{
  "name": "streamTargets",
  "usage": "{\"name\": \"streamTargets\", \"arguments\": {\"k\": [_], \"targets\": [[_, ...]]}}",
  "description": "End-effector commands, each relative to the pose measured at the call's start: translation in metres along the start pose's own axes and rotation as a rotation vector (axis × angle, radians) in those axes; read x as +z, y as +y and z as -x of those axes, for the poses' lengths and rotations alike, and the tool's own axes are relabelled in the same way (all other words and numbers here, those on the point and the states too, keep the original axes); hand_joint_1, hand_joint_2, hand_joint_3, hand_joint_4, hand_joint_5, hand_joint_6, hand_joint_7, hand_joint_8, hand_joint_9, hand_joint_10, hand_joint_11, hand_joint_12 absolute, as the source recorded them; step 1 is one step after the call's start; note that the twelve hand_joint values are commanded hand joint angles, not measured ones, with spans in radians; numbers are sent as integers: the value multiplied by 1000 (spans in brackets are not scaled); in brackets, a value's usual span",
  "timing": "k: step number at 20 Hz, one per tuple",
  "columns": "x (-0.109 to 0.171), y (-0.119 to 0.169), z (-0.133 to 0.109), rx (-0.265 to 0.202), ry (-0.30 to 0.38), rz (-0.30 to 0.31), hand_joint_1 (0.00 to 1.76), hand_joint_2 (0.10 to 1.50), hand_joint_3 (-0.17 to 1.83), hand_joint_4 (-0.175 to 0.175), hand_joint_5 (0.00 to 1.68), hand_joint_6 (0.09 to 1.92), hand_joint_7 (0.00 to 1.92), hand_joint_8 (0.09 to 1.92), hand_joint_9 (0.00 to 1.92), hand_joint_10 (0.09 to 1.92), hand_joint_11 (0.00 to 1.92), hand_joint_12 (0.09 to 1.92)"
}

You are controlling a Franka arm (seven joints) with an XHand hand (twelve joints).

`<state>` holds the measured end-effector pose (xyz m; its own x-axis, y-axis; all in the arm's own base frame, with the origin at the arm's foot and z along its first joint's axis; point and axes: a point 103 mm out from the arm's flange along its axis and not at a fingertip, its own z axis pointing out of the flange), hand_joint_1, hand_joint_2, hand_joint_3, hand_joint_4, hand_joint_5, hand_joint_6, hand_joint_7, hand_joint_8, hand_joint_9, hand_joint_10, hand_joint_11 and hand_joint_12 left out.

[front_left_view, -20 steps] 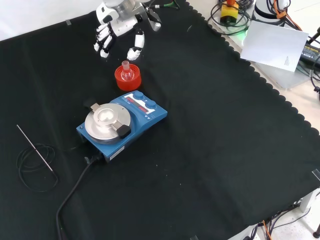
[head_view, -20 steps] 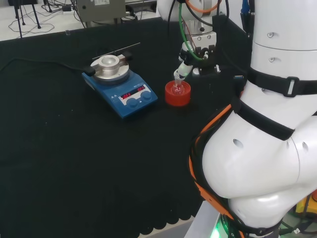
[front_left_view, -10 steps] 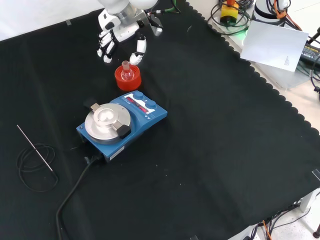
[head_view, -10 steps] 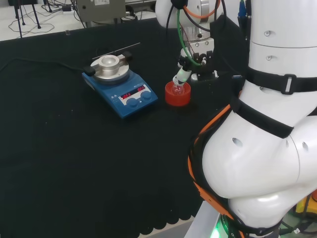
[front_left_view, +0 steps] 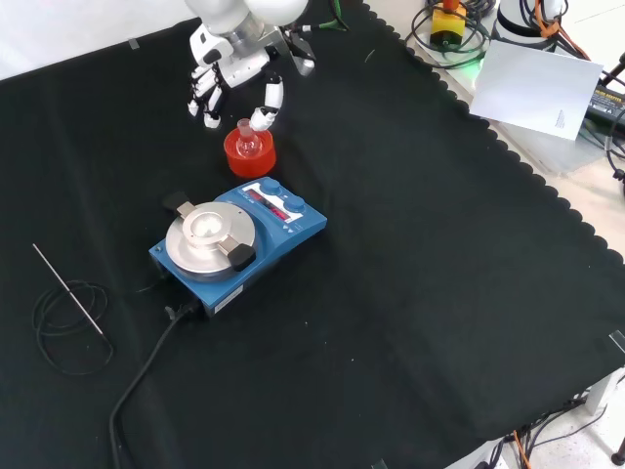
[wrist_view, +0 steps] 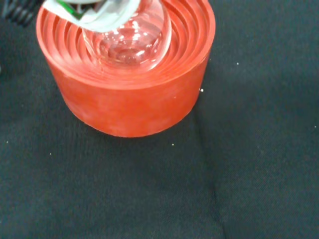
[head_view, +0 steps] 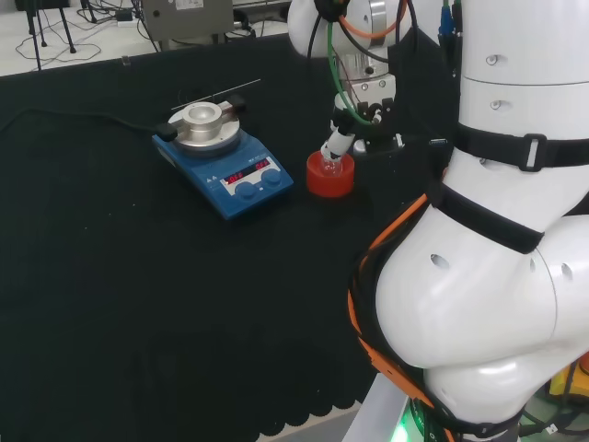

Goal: Pick up the round-bottom flask.

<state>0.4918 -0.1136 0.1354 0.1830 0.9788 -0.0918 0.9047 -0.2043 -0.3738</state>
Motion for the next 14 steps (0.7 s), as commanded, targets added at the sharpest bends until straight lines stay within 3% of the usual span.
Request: {"name": "streamTargets", "arguments": {"k": [1,3,8,14], "targets": [[2,2,4,-3,-1,4,858,637,688,-54,698,144,166,552,258,670,0,1172],[8,0,-7,2,-1,9,860,638,685,-55,701,197,171,550,264,662,0,1179],[3,4,-1,-5,-1,11,867,637,691,-56,567,588,177,553,272,660,0,1217],[4,6,-3,-1,-19,14,873,637,696,-57,567,655,181,557,277,664,0,1231]]}}
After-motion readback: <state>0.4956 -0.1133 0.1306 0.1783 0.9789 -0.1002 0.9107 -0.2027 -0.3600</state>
